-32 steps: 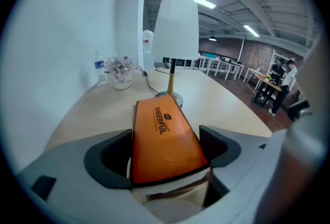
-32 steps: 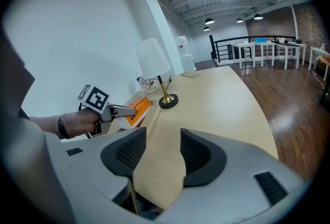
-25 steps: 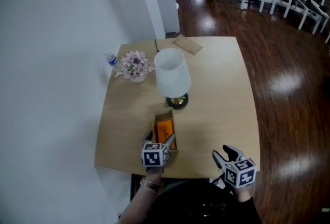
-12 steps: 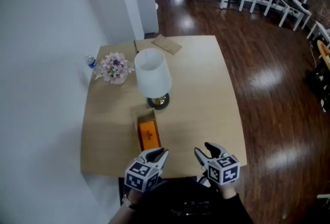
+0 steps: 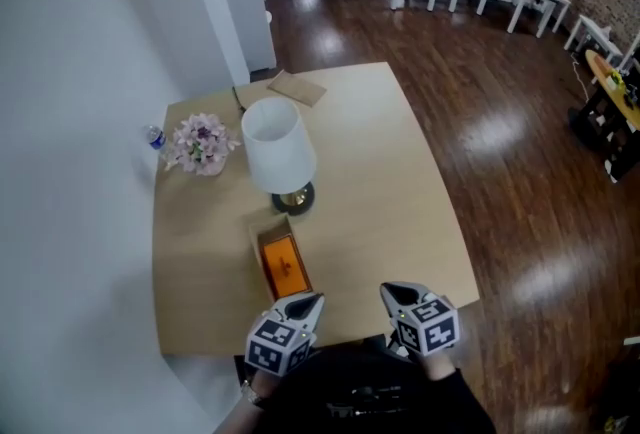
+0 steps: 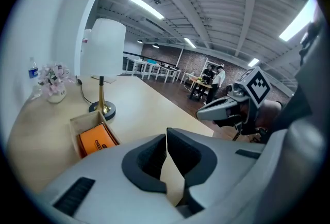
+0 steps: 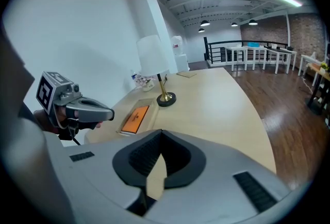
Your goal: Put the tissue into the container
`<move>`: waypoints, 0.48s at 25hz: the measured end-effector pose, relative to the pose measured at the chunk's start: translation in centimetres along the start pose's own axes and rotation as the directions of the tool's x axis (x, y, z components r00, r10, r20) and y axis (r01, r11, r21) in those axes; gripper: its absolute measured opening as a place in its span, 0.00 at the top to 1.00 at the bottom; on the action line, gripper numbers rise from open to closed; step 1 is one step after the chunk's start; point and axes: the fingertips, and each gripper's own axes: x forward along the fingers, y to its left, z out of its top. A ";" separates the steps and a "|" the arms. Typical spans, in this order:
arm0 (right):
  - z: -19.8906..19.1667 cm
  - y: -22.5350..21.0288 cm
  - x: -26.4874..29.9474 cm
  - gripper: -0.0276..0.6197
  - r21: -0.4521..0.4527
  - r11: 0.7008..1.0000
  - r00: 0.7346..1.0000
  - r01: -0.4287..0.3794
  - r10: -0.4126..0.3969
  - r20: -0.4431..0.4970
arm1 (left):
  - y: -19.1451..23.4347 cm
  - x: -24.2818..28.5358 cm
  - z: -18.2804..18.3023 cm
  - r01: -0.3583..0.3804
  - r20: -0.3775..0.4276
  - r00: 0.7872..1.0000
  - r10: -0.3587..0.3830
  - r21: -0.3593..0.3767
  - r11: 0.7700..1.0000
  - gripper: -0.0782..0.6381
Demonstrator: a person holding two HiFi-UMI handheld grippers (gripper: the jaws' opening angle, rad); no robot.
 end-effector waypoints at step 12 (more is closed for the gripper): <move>-0.5 0.5 -0.1 0.95 0.014 1.000 1.000 0.003 -0.003 0.005 | 0.2 -0.3 -0.6 -0.009 -0.020 1.000 0.010 0.028 1.000 0.88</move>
